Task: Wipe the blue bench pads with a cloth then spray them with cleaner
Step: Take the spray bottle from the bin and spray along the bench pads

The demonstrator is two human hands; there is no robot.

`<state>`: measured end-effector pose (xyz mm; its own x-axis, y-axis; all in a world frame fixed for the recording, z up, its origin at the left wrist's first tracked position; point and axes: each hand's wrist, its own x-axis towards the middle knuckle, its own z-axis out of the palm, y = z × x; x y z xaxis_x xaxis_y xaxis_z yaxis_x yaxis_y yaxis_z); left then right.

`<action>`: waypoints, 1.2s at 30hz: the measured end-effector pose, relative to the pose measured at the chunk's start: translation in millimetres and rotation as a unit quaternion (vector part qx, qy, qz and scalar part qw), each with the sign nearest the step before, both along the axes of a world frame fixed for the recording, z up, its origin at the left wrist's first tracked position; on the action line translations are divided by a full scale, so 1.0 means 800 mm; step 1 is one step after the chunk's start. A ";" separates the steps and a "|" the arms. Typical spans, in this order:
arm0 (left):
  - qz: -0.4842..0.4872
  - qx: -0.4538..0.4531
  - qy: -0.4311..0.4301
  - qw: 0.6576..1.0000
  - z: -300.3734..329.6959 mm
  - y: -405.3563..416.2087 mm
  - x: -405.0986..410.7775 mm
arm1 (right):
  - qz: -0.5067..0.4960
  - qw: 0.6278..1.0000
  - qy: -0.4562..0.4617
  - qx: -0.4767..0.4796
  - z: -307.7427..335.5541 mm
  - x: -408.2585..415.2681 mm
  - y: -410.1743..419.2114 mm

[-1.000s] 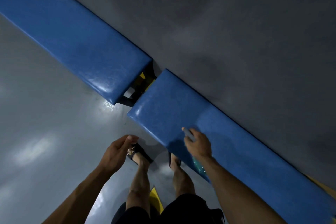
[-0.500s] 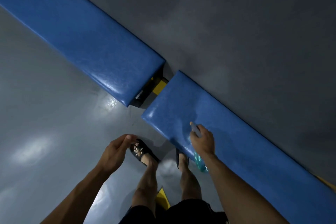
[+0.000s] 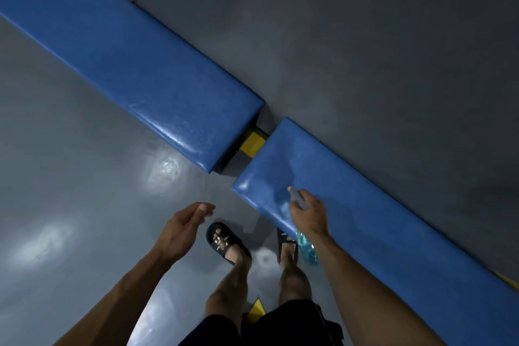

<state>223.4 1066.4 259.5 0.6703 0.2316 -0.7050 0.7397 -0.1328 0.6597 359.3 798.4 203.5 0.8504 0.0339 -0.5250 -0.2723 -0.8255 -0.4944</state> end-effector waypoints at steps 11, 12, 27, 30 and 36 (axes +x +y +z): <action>0.026 0.020 0.004 0.999 -0.008 0.039 -0.039 | 0.043 0.998 0.020 -0.044 -0.021 -0.056 0.048; 0.026 0.022 0.007 0.999 -0.009 0.039 -0.041 | 0.025 0.999 0.016 -0.024 -0.019 -0.045 0.047; 0.007 0.030 0.010 0.999 -0.004 0.028 0.004 | -0.133 0.990 -0.042 -0.025 0.007 0.106 -0.005; -0.003 0.034 0.007 0.999 -0.001 0.027 0.017 | -0.100 0.994 -0.027 -0.016 0.005 0.093 -0.001; 0.014 0.042 0.014 0.999 0.016 0.038 0.044 | 0.094 0.995 0.019 0.019 0.001 0.050 0.044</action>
<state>258.9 1096.6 272.0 0.6424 0.3099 -0.7010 0.7624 -0.1654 0.6256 399.2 833.6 204.3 0.8068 0.2107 -0.5519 -0.1339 -0.8447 -0.5182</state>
